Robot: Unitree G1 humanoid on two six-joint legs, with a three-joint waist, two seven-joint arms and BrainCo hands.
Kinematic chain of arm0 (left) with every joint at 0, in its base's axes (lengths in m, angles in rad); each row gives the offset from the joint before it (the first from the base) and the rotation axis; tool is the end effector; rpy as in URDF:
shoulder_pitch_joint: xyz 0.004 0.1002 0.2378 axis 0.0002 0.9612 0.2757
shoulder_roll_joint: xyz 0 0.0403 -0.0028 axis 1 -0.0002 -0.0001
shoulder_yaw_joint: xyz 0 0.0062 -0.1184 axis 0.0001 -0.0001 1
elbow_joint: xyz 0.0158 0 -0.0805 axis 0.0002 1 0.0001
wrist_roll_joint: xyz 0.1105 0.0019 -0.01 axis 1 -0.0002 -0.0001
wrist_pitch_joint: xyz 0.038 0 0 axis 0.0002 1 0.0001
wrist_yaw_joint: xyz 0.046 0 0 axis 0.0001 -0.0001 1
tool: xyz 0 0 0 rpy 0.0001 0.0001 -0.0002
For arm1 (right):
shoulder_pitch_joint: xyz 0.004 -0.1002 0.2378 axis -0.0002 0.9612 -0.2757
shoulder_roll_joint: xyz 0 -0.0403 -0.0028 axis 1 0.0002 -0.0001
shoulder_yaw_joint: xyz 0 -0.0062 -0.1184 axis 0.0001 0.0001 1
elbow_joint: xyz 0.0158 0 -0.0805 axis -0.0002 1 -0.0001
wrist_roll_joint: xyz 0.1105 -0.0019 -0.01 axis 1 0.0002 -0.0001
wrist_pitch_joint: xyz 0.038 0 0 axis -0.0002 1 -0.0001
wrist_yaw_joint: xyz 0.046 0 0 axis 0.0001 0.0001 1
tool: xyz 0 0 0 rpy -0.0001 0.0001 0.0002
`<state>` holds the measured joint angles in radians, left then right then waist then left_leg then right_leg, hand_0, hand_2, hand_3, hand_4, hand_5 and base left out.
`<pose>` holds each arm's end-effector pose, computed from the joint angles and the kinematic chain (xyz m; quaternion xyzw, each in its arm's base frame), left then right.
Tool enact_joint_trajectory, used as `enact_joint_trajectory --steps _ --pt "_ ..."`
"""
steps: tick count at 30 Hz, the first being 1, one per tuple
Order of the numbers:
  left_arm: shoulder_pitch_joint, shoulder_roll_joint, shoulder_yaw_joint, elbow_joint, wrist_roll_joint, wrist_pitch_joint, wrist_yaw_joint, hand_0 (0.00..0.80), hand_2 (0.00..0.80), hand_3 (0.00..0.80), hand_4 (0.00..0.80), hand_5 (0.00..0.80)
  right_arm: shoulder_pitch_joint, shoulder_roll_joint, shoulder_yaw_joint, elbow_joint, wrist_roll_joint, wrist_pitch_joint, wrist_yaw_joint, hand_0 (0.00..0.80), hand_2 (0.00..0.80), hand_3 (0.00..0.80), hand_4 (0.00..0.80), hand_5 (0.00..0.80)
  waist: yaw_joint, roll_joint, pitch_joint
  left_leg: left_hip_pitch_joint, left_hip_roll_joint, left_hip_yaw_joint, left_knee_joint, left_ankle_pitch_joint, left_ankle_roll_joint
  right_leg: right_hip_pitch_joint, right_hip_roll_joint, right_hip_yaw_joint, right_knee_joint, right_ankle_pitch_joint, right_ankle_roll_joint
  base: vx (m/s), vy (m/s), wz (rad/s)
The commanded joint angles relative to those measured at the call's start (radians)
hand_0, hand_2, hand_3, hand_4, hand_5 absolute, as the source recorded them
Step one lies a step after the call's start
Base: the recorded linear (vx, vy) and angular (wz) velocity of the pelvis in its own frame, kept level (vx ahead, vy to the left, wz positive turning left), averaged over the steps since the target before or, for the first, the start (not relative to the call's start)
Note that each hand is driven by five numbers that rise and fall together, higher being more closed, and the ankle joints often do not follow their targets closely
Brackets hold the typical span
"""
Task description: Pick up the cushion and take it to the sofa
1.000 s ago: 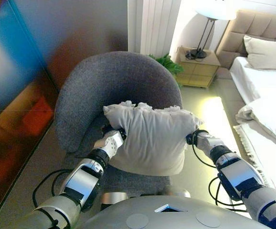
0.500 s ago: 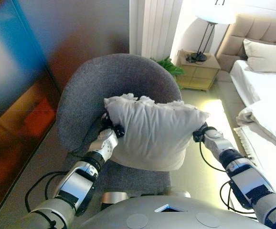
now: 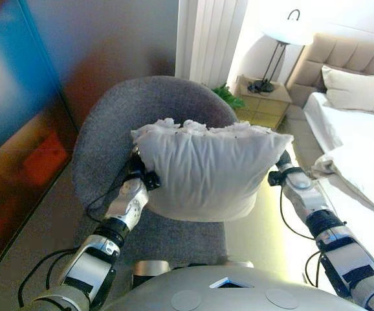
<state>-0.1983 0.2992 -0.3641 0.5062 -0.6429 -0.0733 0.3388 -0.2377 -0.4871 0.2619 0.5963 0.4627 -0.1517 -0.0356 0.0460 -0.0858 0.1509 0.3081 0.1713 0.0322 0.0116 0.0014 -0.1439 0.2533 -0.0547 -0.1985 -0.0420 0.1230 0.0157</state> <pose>0.2343 0.1652 -0.0290 -0.0770 0.1909 0.0881 0.9746 0.2453 -0.2424 -0.0086 -0.0593 0.1286 -0.0099 0.9899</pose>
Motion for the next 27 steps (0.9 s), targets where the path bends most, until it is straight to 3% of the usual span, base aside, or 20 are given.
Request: enact_joint_trajectory --steps 1,9,17,22,27 --pt "-0.045 -0.046 -0.069 -0.132 0.06 -0.033 -0.075 0.0 0.0 0.0 0.0 0.0 -0.062 -0.037 -0.062 -0.127 -0.009 -0.095 -0.01 0.0 0.0 0.0 0.0 0.0 0.009 -0.003 -0.037 -0.056 -0.068 0.06 0.092 -0.079 0.048 0.035 0.012 -0.014 0.055 -0.165 0.047 -0.027 -0.072 0.01" --pt "-0.047 -0.028 -0.03 -0.159 0.063 0.096 0.0 0.0 0.0 0.0 0.0 0.0 -0.09 0.019 -0.049 -0.167 -0.001 -0.016 0.015 0.0 0.0 0.0 0.0 0.0 0.02 -0.048 -0.039 -0.045 -0.058 0.06 0.08 -0.077 0.054 0.047 0.038 0.016 0.025 -0.139 0.053 -0.033 -0.099 -0.05" --pt "-0.053 -0.008 -0.011 -0.191 0.063 0.171 0.018 0.0 0.0 0.0 0.0 0.0 -0.117 0.039 -0.049 -0.17 -0.058 0.076 0.009 0.0 0.0 0.0 0.0 0.0 0.023 -0.048 -0.017 -0.044 -0.05 0.06 0.052 -0.056 0.047 0.043 0.047 0.015 0.008 -0.123 0.057 -0.035 -0.019 -0.04" --pt "-0.082 0.004 -0.028 -0.212 0.071 0.206 -0.058 0.0 0.0 0.0 0.0 0.0 -0.141 0.03 -0.06 -0.156 -0.028 0.078 0.006 0.0 0.0 0.0 0.0 0.0 0.02 -0.045 0.006 -0.054 -0.042 0.063 0.043 -0.045 0.044 0.026 0.05 0.014 0.011 -0.117 0.06 -0.066 -0.021 0.04" --pt "-0.084 -0.017 -0.047 -0.23 0.043 0.195 -0.026 0.0 0.0 0.0 0.0 0.0 -0.128 0.046 -0.057 -0.203 -0.016 0.062 0.055 0.0 0.0 0.0 0.0 0.0 0.007 -0.039 0.018 -0.06 -0.044 0.064 0.047 -0.048 0.044 0.012 0.048 0.026 0.019 -0.118 0.062 -0.054 -0.036 0.0"
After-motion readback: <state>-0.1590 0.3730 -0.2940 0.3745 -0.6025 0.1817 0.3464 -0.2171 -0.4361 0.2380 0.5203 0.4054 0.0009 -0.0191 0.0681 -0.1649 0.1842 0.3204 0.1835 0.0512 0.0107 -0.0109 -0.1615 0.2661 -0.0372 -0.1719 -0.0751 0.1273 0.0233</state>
